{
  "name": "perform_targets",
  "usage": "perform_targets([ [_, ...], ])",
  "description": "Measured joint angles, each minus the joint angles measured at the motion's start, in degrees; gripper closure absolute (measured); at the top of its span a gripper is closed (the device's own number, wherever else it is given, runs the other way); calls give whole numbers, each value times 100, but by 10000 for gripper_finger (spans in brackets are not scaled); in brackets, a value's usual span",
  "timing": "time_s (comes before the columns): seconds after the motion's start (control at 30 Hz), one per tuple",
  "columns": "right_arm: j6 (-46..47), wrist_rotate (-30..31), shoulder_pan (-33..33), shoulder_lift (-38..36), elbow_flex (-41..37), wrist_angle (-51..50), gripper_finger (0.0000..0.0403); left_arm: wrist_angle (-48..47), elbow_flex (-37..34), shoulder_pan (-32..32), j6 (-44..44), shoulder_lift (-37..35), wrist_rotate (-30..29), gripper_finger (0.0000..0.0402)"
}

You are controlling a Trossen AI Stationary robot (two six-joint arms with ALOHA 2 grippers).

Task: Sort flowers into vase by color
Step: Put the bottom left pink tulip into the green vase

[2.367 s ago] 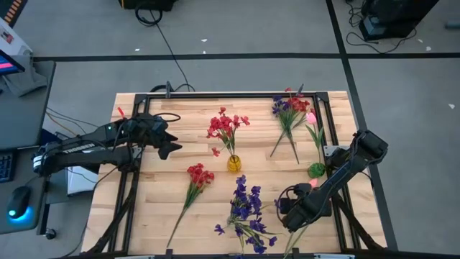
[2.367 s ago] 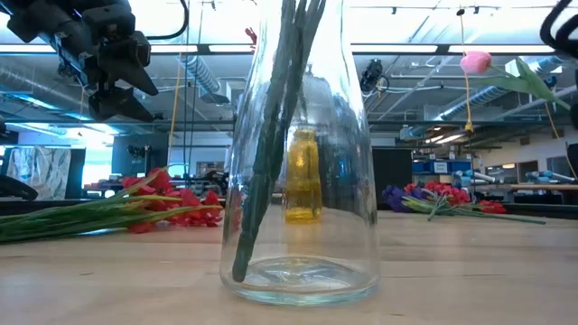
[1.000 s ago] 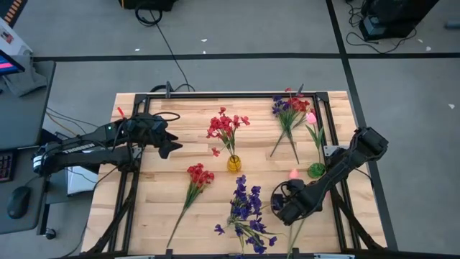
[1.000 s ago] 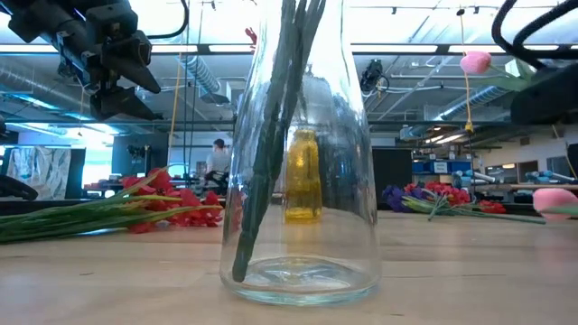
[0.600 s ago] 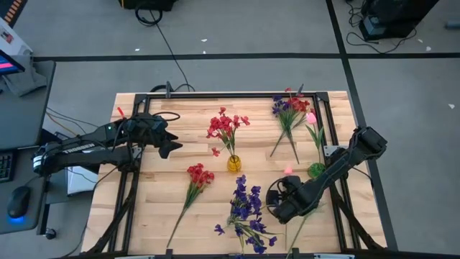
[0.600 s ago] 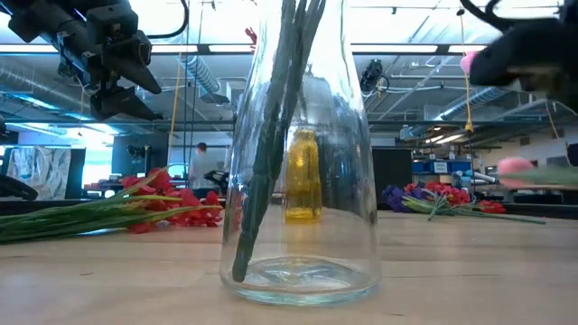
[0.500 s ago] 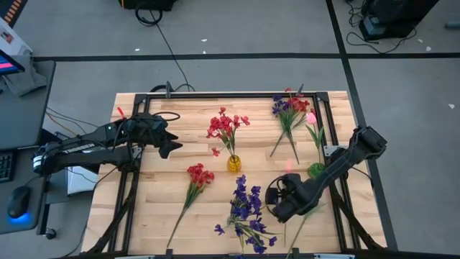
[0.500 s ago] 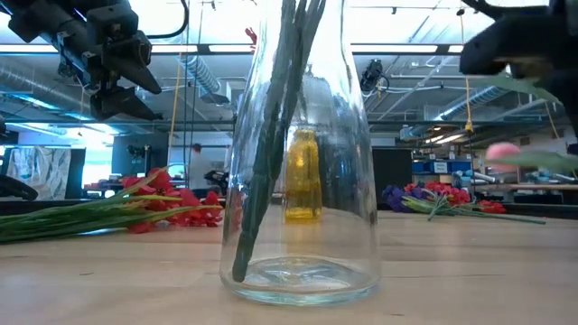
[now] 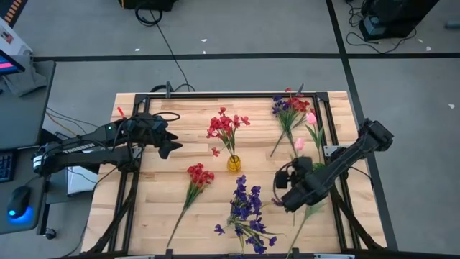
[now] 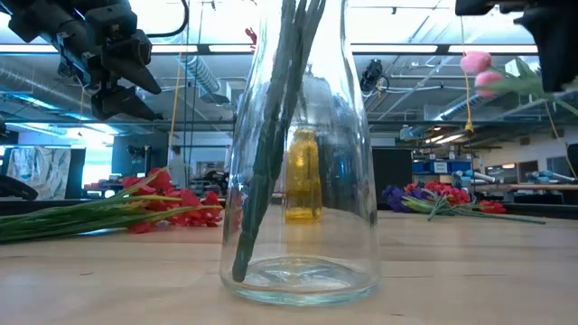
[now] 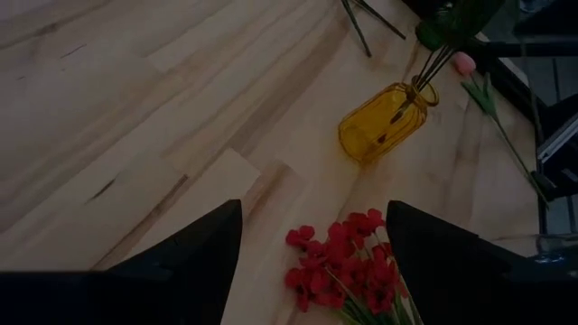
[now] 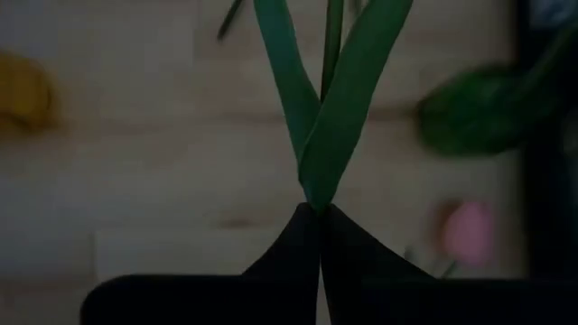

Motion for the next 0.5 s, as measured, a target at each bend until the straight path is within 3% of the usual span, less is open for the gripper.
perform_targets([
  [0.1, -67, 229, 0, -301, 28, -251, 393, 2, 0, 0, 1, 0, 0, 122],
  [0.37, -446, 2021, 53, -1112, -27, -281, 393, 0, 0, 0, -12, 0, -2, 122],
  [0.5, -1117, 2875, 218, -1462, -27, -278, 393, 0, 0, 0, -27, 0, -4, 122],
])
